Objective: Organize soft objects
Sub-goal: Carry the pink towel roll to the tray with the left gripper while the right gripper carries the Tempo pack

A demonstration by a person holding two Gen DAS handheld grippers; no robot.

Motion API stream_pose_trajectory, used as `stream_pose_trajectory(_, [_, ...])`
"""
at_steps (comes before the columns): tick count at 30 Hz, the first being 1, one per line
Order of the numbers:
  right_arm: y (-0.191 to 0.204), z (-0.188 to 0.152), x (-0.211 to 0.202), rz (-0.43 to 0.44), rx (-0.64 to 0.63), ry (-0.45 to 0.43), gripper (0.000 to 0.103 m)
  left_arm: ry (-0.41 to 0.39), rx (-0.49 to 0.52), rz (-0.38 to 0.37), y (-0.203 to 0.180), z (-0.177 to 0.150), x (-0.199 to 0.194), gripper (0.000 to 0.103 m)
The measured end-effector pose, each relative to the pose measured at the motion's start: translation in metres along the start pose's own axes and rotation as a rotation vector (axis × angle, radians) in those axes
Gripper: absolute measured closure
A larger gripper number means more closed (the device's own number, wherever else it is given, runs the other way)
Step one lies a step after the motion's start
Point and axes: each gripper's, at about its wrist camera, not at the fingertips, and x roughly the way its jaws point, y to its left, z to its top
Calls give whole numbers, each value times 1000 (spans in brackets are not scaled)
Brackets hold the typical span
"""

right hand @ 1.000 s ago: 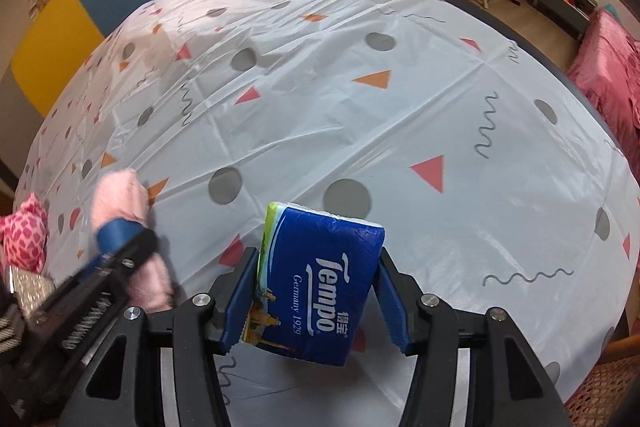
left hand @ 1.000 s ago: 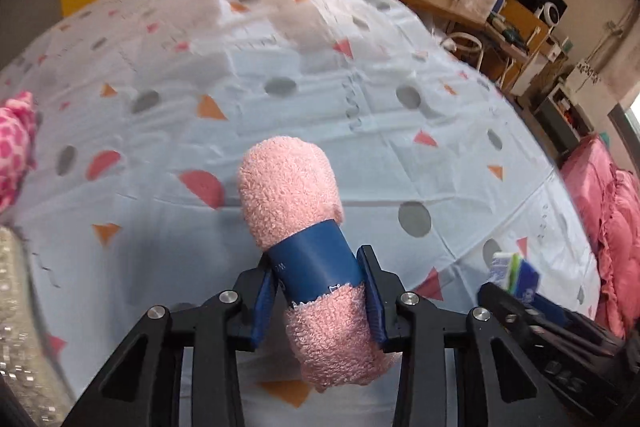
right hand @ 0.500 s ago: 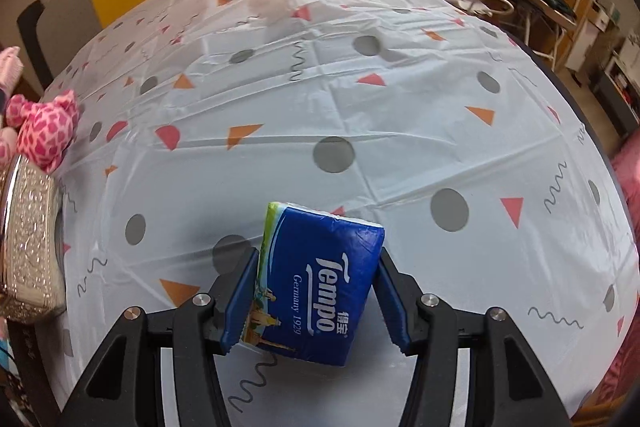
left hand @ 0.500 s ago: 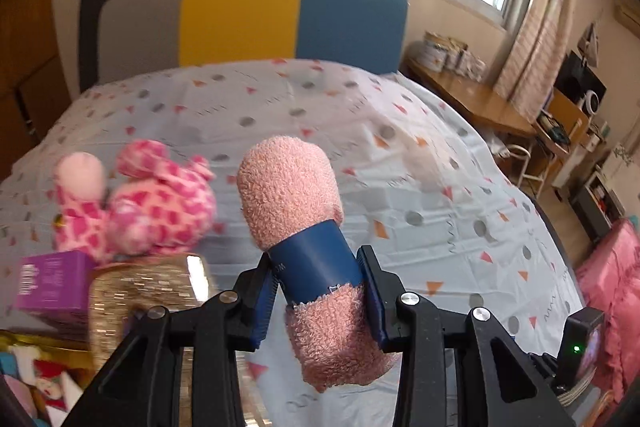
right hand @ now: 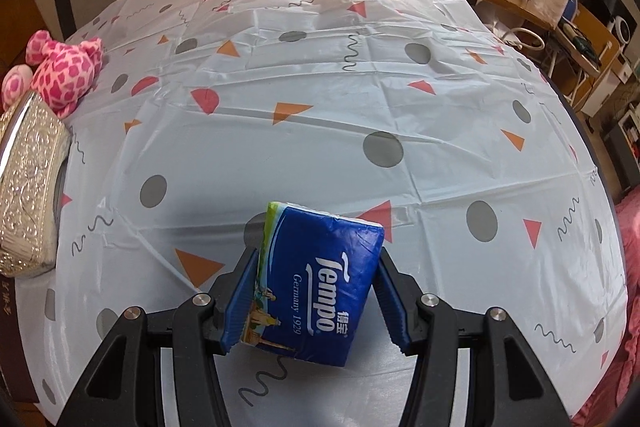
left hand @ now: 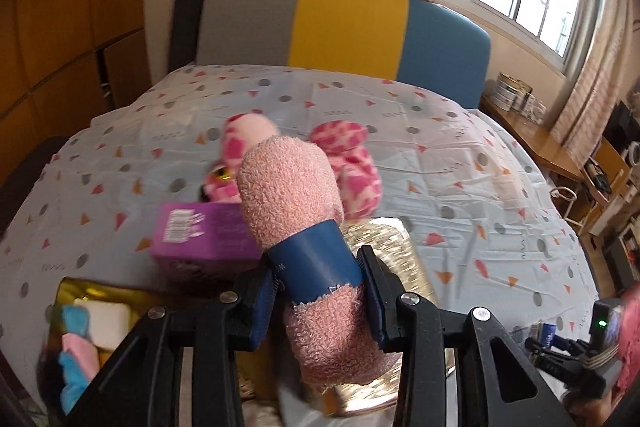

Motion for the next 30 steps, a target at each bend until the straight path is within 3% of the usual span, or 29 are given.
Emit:
stream_pose_trajectory(13, [17,-7,7,-42,-78,22,48,-45,-48,51,70,-62,-50,64])
stream_pose_trajectory(30, [40,-3,12,-27,-16,47,50,-41,-86,68,117,-123,-84,63])
